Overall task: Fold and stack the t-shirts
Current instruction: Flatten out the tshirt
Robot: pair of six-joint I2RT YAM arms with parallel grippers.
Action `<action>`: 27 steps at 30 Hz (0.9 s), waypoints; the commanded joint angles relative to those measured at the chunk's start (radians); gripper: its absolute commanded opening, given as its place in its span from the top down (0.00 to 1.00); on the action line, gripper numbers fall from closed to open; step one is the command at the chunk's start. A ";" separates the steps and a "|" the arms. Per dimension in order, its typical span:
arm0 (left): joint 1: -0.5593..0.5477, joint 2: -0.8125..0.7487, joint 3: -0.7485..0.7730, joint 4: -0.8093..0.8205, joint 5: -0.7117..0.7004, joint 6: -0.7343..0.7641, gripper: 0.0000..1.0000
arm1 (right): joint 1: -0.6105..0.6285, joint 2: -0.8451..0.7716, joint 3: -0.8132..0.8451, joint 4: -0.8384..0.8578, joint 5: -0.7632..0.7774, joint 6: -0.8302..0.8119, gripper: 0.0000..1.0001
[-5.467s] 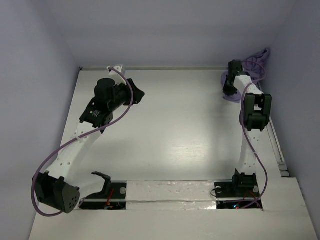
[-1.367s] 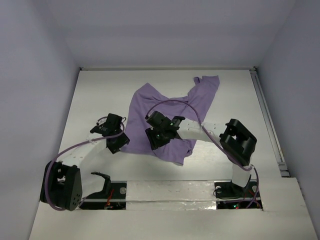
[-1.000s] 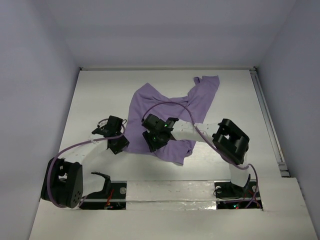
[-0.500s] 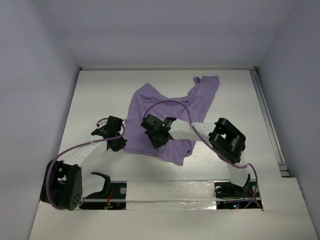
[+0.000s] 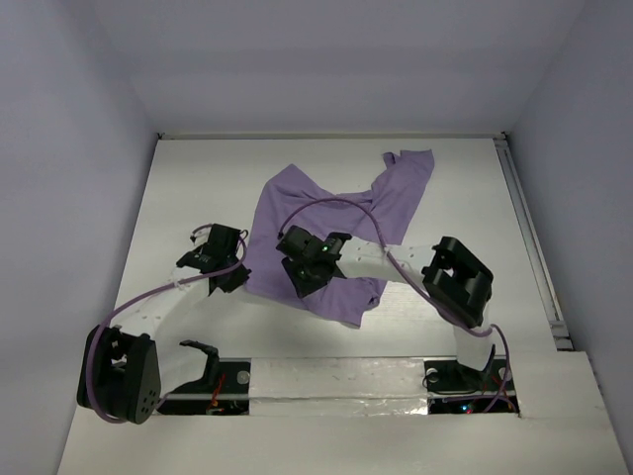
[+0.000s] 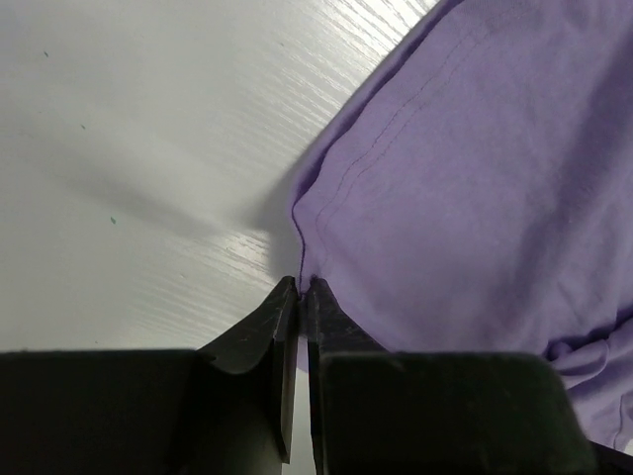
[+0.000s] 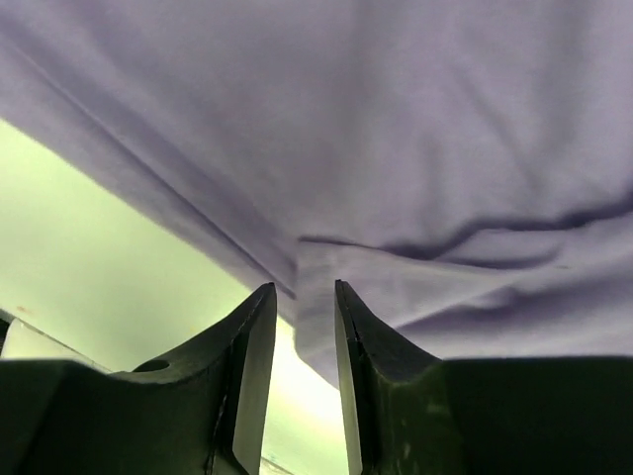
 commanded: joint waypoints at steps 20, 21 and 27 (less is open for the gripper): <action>-0.003 -0.041 -0.027 -0.001 0.028 0.037 1.00 | 0.026 0.089 0.032 0.017 0.177 0.038 0.72; -0.003 -0.043 -0.024 -0.003 0.027 0.037 1.00 | 0.026 0.094 0.038 0.009 0.166 0.033 0.68; -0.003 -0.035 -0.020 -0.004 0.022 0.041 1.00 | 0.046 0.058 0.007 0.024 0.091 0.030 0.61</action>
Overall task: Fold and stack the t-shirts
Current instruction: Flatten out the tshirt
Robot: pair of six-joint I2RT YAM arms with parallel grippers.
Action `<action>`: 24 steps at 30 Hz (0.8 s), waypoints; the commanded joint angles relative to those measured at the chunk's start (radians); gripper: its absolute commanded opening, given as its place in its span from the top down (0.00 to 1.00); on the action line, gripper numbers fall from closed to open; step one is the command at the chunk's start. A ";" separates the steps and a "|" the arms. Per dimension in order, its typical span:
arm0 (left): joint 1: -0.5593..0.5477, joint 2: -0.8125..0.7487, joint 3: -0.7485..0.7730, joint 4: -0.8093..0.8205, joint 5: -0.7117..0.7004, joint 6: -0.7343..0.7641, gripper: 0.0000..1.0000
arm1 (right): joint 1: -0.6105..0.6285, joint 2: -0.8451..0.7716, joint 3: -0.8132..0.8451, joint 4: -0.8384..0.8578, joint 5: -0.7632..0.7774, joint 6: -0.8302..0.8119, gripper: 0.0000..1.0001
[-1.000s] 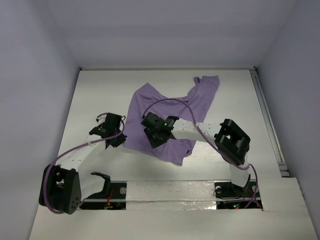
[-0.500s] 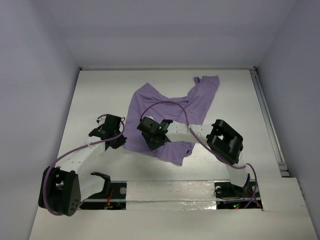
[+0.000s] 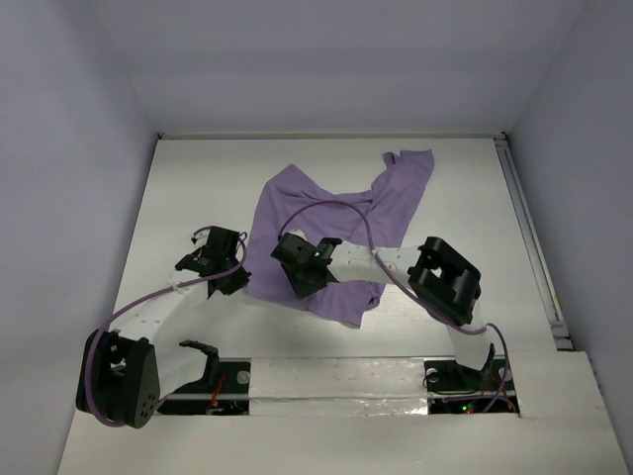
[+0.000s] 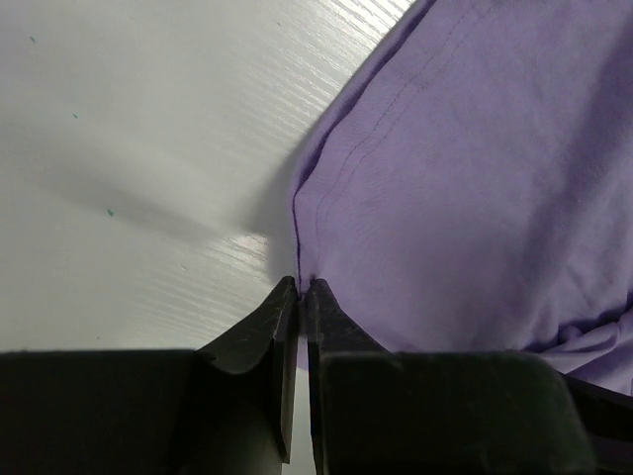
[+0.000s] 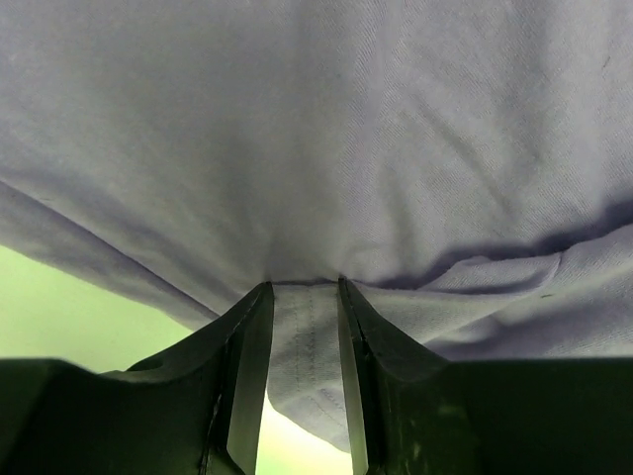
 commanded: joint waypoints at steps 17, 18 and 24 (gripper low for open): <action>-0.003 -0.019 -0.002 0.002 -0.007 0.012 1.00 | 0.029 0.002 -0.012 0.004 -0.026 -0.015 0.58; -0.003 -0.019 -0.002 0.003 -0.007 0.012 1.00 | 0.029 0.016 -0.007 -0.005 -0.031 -0.015 0.58; -0.003 -0.024 0.012 -0.003 -0.022 0.012 1.00 | 0.029 -0.010 -0.048 -0.011 0.032 -0.003 0.83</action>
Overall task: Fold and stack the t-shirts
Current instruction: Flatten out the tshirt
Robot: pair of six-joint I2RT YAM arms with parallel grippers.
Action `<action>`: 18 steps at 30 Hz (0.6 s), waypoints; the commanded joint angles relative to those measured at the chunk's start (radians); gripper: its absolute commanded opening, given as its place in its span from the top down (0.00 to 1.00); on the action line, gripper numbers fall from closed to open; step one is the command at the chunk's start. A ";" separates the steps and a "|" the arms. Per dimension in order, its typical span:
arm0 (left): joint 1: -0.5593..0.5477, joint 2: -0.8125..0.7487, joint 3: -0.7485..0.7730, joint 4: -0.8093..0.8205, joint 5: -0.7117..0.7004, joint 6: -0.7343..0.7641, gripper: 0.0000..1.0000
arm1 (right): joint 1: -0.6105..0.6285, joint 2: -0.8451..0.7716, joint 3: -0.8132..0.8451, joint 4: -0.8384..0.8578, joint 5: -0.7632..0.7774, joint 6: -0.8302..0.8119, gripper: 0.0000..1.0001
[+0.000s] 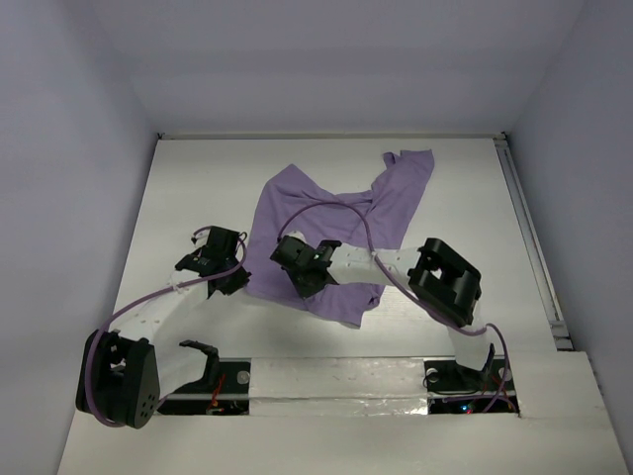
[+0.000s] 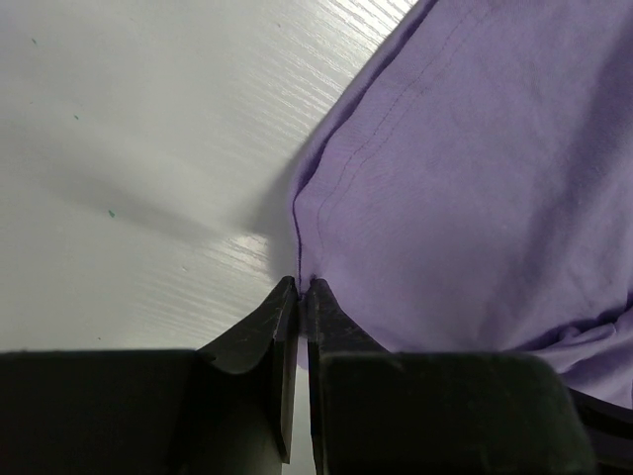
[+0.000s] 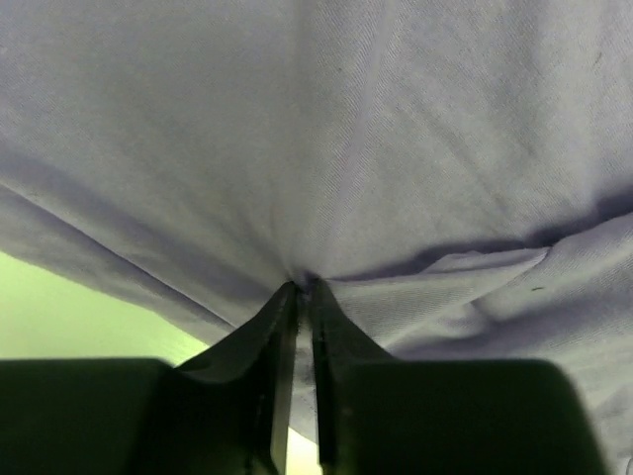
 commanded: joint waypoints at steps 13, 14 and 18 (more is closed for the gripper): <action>-0.003 -0.007 0.078 0.003 -0.066 0.023 1.00 | -0.014 -0.301 -0.219 -0.082 0.135 0.091 0.90; -0.003 -0.007 0.080 0.003 -0.069 0.023 1.00 | -0.024 -0.315 -0.241 -0.075 0.132 0.097 0.83; -0.003 -0.012 0.075 0.001 -0.066 0.022 1.00 | -0.044 -0.361 -0.344 -0.017 0.093 0.128 1.00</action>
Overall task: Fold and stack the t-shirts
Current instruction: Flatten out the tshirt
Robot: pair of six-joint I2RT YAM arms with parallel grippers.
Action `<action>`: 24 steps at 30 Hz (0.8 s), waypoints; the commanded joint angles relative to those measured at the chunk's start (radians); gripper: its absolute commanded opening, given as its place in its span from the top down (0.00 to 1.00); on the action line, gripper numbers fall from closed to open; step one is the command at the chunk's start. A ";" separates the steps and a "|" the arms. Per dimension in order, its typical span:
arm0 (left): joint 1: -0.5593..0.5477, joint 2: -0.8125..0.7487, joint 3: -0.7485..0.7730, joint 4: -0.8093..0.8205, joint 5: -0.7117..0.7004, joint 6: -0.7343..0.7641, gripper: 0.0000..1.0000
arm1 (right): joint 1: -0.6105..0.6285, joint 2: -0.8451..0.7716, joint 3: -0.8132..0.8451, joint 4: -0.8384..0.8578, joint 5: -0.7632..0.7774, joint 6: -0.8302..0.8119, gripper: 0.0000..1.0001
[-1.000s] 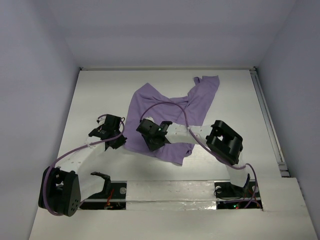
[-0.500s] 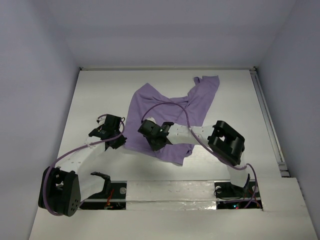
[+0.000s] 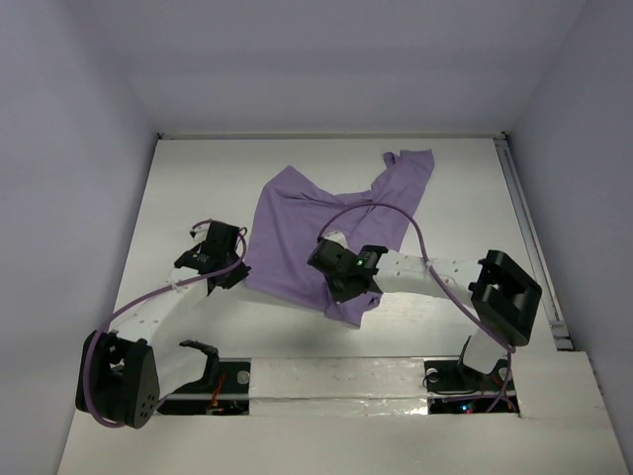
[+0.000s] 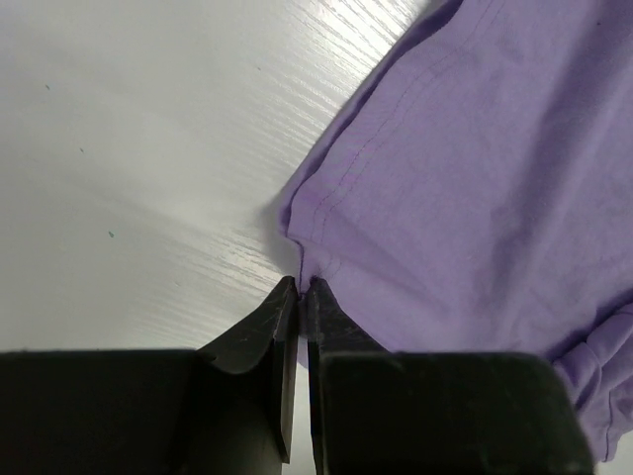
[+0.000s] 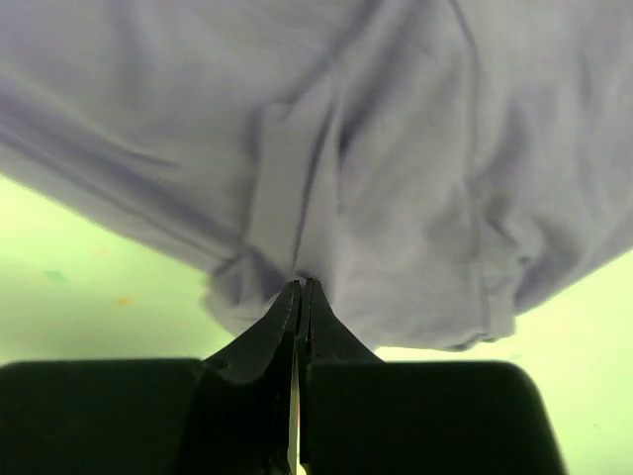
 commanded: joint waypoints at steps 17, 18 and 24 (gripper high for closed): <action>-0.001 -0.054 0.108 0.010 -0.009 0.054 1.00 | -0.088 -0.408 -0.211 0.083 -0.086 0.242 1.00; -0.001 -0.058 0.139 0.013 -0.010 0.068 1.00 | -0.100 -0.445 -0.188 0.072 -0.068 0.241 1.00; -0.001 -0.037 0.599 0.005 -0.090 0.209 1.00 | -0.163 -0.578 0.299 -0.089 0.219 0.055 1.00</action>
